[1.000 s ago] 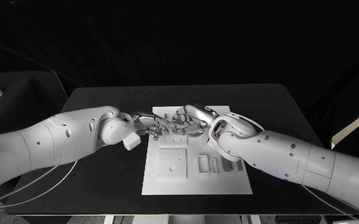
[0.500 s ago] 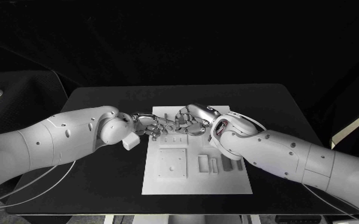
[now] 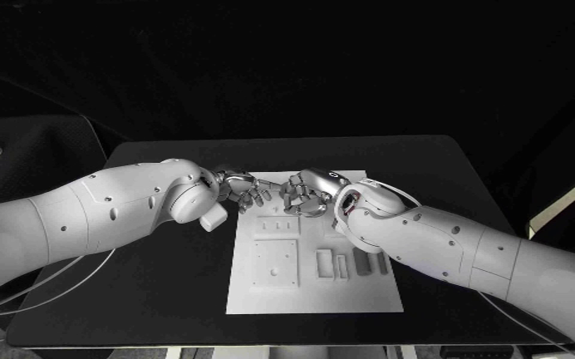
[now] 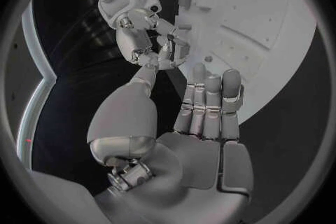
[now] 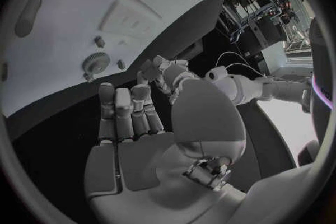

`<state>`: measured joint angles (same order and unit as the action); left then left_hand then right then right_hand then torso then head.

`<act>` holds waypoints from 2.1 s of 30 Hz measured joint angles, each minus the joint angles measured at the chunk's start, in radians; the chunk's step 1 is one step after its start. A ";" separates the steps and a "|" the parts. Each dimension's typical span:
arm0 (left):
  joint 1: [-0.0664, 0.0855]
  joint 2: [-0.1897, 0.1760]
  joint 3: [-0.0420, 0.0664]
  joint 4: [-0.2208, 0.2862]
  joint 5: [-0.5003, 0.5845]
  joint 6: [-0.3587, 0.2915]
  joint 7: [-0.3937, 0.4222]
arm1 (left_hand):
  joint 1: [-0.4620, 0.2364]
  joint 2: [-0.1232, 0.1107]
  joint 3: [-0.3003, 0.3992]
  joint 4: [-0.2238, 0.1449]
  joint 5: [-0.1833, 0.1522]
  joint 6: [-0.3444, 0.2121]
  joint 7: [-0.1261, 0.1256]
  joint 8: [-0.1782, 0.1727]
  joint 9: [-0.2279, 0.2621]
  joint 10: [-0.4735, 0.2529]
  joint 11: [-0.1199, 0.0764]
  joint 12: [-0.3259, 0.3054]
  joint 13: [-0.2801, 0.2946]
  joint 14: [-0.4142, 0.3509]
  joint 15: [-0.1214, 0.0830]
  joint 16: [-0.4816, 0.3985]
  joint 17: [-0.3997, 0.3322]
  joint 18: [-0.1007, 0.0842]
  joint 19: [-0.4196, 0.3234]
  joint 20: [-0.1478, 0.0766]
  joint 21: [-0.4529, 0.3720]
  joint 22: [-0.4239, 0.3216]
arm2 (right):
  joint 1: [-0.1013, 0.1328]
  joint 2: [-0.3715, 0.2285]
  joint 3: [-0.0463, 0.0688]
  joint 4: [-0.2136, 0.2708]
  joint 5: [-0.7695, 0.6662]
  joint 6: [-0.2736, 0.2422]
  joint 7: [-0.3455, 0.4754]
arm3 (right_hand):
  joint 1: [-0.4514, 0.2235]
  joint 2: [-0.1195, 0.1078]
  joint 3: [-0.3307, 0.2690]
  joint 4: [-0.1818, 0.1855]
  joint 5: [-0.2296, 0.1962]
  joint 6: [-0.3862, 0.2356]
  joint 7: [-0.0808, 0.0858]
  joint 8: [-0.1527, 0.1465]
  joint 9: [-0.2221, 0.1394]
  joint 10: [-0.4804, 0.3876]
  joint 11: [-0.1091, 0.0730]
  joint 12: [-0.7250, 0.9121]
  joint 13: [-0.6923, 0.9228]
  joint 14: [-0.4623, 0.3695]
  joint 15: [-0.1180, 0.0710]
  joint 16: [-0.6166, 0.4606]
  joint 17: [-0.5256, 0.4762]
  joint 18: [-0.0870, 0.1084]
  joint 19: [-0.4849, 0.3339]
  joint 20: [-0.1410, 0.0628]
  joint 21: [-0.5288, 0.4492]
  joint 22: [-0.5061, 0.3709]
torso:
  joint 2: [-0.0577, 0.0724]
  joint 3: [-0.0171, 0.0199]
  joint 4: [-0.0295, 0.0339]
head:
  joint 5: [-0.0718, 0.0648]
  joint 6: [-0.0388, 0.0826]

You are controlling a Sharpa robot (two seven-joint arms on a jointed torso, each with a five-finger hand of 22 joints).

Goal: Assemble the parts on the task board

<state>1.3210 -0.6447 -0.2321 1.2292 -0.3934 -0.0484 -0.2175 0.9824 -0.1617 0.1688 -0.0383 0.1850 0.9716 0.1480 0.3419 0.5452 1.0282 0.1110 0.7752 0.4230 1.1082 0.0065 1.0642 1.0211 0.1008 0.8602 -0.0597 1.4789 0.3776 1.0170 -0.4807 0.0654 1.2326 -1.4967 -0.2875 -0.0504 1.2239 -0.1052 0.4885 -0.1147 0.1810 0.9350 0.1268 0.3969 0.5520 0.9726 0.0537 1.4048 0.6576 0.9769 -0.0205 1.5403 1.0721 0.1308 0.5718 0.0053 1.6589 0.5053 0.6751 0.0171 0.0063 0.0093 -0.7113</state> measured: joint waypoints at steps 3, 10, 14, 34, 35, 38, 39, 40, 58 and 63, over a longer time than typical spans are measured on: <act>0.016 0.019 -0.002 0.003 -0.047 -0.025 -0.037 | -0.012 -0.004 -0.005 0.005 0.000 0.006 -0.002 0.004 0.001 0.005 -0.005 0.002 0.002 0.009 -0.001 0.000 0.000 0.000 0.005 -0.005 0.000 0.000 | 0.000 0.008 0.000 -0.010 -0.006 0.006 -0.009 | 0.000 0.000 0.000 0.000 0.000 0.000 0.000 0.000 0.000 0.000 0.000 0.000 0.000 0.000 0.000 0.000 0.000 0.000 0.000 0.000 0.000 0.000 | 0.000 0.0002 0.0000 | 0.000 0.001; 0.027 0.055 -0.005 0.006 -0.150 -0.052 -0.128 | -0.029 -0.021 -0.016 0.021 0.001 0.036 -0.006 0.015 0.005 0.005 -0.005 0.010 0.004 0.012 -0.005 0.000 0.001 0.000 0.012 -0.005 0.000 -0.001 | 0.002 0.024 0.000 -0.023 -0.019 0.026 -0.034 | -0.004 -0.004 0.000 0.000 0.000 0.000 0.000 0.000 0.000 0.000 0.000 0.000 -0.001 0.000 0.000 0.000 0.000 0.000 0.000 0.000 0.000 0.000 | 0.000 0.0005 -0.0006 | 0.000 0.003; 0.029 0.073 -0.005 0.006 -0.196 -0.062 -0.165 | -0.007 -0.008 -0.006 0.017 0.017 0.056 -0.009 0.019 0.006 0.005 -0.005 0.010 0.004 0.012 -0.005 0.000 0.001 0.000 0.014 -0.006 0.000 -0.003 | 0.003 0.031 0.000 -0.025 -0.022 0.033 -0.044 | -0.004 -0.004 0.000 0.000 0.000 0.001 0.000 0.000 0.000 0.000 0.000 0.000 -0.001 0.000 0.000 0.000 0.000 0.000 0.000 0.000 0.000 0.000 | 0.001 0.0006 -0.0007 | -0.002 0.002; 0.030 0.102 -0.005 0.013 -0.344 -0.071 -0.252 | 0.020 0.009 0.000 0.016 0.032 0.078 -0.013 0.023 0.006 0.006 -0.008 0.026 0.008 0.020 -0.012 0.000 0.001 -0.001 0.021 -0.010 0.000 -0.003 | 0.004 0.032 0.000 -0.010 -0.029 0.037 -0.081 | -0.008 -0.008 -0.001 -0.001 0.000 0.009 0.001 -0.003 0.000 0.000 0.000 0.000 -0.002 0.002 0.002 0.000 -0.001 0.000 0.000 0.000 0.000 0.000 | 0.001 0.0008 -0.0011 | -0.008 -0.004; 0.030 0.102 -0.005 0.013 -0.344 -0.070 -0.252 | 0.020 0.009 0.000 0.016 0.035 0.078 -0.013 0.023 0.006 0.006 -0.008 0.026 0.008 0.020 -0.012 0.000 0.000 -0.001 0.021 -0.010 0.000 -0.003 | 0.004 0.032 0.000 -0.010 -0.029 0.037 -0.082 | -0.008 -0.008 -0.001 -0.001 0.000 0.010 0.001 -0.003 0.000 0.002 0.002 0.000 -0.002 0.002 0.002 0.000 -0.001 0.000 0.000 0.000 0.000 0.000 | 0.001 0.0008 -0.0011 | -0.008 -0.004; 0.030 0.105 -0.005 0.013 -0.344 -0.069 -0.253 | 0.024 0.013 0.003 0.013 0.039 0.080 -0.011 0.023 0.006 0.006 -0.008 0.033 0.008 0.020 -0.012 0.000 0.000 -0.001 0.021 -0.010 0.000 -0.003 | 0.004 0.033 0.000 -0.008 -0.030 0.037 -0.086 | -0.010 -0.010 -0.001 -0.001 0.000 0.011 0.000 -0.005 0.000 0.002 0.002 0.000 -0.002 0.002 0.002 0.000 -0.001 0.000 0.000 0.000 0.000 0.000 | 0.001 0.0008 -0.0012 | -0.008 -0.005; 0.030 0.106 -0.005 0.013 -0.344 -0.069 -0.253 | 0.024 0.013 0.003 0.013 0.039 0.081 -0.009 0.023 0.006 0.006 -0.008 0.033 0.008 0.020 -0.012 0.000 0.000 -0.001 0.021 -0.010 0.000 -0.003 | 0.004 0.033 0.000 -0.007 -0.031 0.037 -0.087 | -0.011 -0.011 -0.001 -0.001 0.000 0.012 0.000 -0.005 0.000 0.002 0.002 0.000 -0.002 0.002 0.002 0.000 -0.001 0.000 0.000 0.000 0.000 0.000 | 0.001 0.0007 -0.0011 | -0.007 -0.005; 0.030 0.107 -0.005 0.013 -0.344 -0.068 -0.253 | 0.024 0.013 0.003 0.013 0.039 0.084 -0.012 0.023 0.006 0.006 -0.008 0.033 0.009 0.020 -0.012 0.000 0.000 -0.001 0.021 -0.010 0.000 -0.003 | 0.004 0.034 0.000 -0.007 -0.031 0.037 -0.088 | -0.011 -0.011 -0.001 -0.001 0.000 0.012 0.000 -0.003 0.000 0.002 0.002 0.000 -0.002 0.002 0.002 0.000 -0.001 0.000 0.000 0.000 0.000 0.000 | 0.001 0.0007 -0.0011 | -0.007 -0.006; 0.030 0.123 -0.005 0.011 -0.307 -0.054 -0.251 | 0.108 0.068 0.048 -0.026 0.106 0.091 -0.012 0.018 -0.005 0.010 -0.012 0.039 0.008 0.023 -0.016 0.000 0.000 -0.001 0.028 -0.010 0.000 -0.004 | 0.004 0.041 0.000 -0.002 -0.037 0.033 -0.109 | -0.014 -0.015 -0.001 -0.001 0.000 0.018 0.000 -0.001 0.000 0.005 -0.002 0.000 -0.002 0.002 0.002 0.000 -0.001 0.000 0.000 0.000 0.000 0.000 | 0.001 0.0004 -0.0011 | -0.010 -0.016; 0.030 0.127 -0.005 0.008 -0.296 -0.054 -0.250 | 0.115 0.074 0.052 -0.029 0.106 0.091 -0.012 0.017 -0.006 0.010 -0.012 0.039 0.008 0.023 -0.016 0.000 0.000 -0.001 0.028 -0.010 0.000 -0.004 | 0.004 0.043 0.000 0.000 -0.038 0.032 -0.114 | -0.014 -0.015 0.002 0.002 0.000 0.019 -0.001 -0.001 0.001 0.005 -0.002 0.000 -0.001 0.002 0.002 0.000 -0.001 0.000 0.000 0.000 0.000 0.000 | 0.001 0.0005 -0.0011 | -0.009 -0.019</act>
<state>1.3510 -0.5174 -0.2374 1.2374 -0.6897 -0.1022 -0.4680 1.0970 -0.0873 0.2203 -0.0678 0.2912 1.0629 0.1357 0.3593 0.5389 1.0380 0.0994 0.8144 0.4307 1.1311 -0.0090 1.0642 1.0214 0.1002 0.8885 -0.0695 1.4788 0.3731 1.0210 -0.4380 0.0657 1.2328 -1.5342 -0.2559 -0.1640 1.2095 -0.1201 0.4900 -0.1131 0.1809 0.9541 0.1260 0.3959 0.5527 0.9780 0.0519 1.4047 0.6561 0.9787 -0.0185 1.5402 1.0714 0.1309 0.5718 0.0054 1.6589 0.5054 0.6763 0.0175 0.0053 0.0001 -0.7299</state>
